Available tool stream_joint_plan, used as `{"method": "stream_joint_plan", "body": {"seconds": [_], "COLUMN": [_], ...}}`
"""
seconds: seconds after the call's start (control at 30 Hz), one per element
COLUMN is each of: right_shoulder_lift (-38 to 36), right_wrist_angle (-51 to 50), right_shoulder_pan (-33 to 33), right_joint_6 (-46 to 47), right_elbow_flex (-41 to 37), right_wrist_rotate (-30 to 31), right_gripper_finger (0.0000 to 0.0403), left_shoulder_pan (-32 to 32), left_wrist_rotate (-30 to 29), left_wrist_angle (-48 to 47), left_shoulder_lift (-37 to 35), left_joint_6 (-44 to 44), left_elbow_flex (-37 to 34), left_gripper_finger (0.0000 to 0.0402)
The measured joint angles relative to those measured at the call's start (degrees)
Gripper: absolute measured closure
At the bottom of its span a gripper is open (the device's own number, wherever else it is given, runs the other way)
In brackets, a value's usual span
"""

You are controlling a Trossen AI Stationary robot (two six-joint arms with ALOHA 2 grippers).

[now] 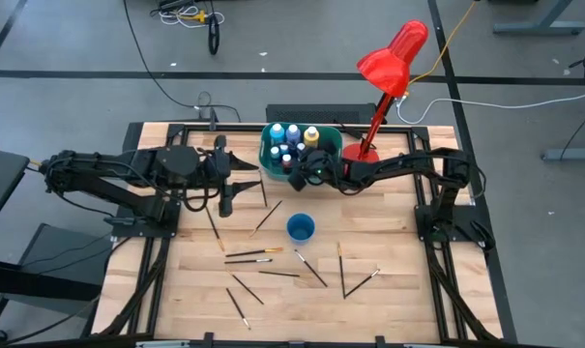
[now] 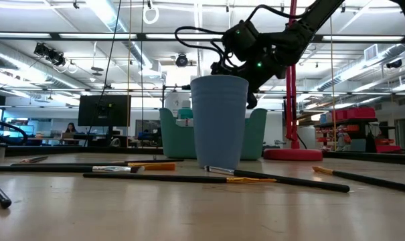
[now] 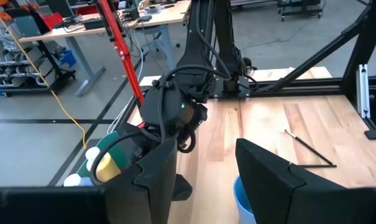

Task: Pick & Place Paint Supplies
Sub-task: Put the light green paint bottle into the green bin

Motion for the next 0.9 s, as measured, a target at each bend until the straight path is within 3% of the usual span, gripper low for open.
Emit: {"method": "stream_joint_plan", "body": {"seconds": [0.67,0.9], "right_shoulder_lift": [2.5,2.8], "right_wrist_angle": [-0.9,0.9], "right_shoulder_pan": [-1.8,-1.8], "right_joint_6": [0.9,-2.1], "right_elbow_flex": [0.2,-0.1], "right_wrist_rotate": [-5.4,-6.0], "right_gripper_finger": [0.0283,0.0259], "left_shoulder_pan": [0.0,0.0], "left_wrist_rotate": [0.0,0.0], "left_wrist_angle": [-0.1,-0.2], "left_shoulder_lift": [0.0,0.0], "left_joint_6": [1.0,0.9], "left_elbow_flex": [0.0,0.0], "left_gripper_finger": [0.0226,0.0226]}}
